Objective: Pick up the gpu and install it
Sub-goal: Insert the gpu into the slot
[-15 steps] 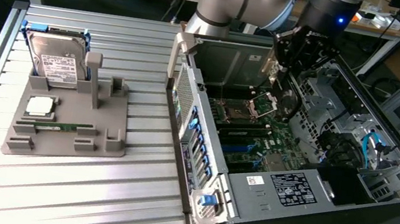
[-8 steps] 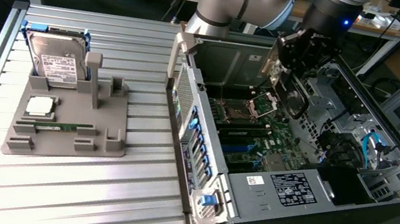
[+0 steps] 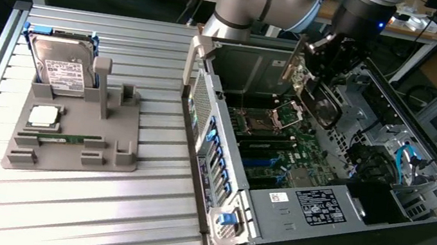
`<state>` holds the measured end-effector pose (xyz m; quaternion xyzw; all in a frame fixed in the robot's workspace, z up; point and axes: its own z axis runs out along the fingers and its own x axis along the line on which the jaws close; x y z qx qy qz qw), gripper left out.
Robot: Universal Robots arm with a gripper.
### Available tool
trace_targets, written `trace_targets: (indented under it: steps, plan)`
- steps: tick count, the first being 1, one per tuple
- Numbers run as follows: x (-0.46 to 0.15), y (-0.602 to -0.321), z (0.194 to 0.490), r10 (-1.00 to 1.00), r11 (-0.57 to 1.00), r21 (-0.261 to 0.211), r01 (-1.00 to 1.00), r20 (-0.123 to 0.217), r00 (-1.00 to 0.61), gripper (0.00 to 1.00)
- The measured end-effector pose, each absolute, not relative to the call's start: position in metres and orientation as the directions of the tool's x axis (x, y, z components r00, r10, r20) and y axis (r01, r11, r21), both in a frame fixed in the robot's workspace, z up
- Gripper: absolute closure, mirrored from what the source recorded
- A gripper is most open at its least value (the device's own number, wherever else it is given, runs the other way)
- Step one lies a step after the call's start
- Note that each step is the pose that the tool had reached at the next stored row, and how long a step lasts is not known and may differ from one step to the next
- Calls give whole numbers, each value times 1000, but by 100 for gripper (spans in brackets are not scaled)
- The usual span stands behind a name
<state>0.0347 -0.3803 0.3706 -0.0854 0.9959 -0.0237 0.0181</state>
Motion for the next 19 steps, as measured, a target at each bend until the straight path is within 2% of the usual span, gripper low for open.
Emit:
trace_targets:
  steps: [19]
  plan:
    - [35, -380, 371, -317, 948, -50, -316, -32, -948, 73]
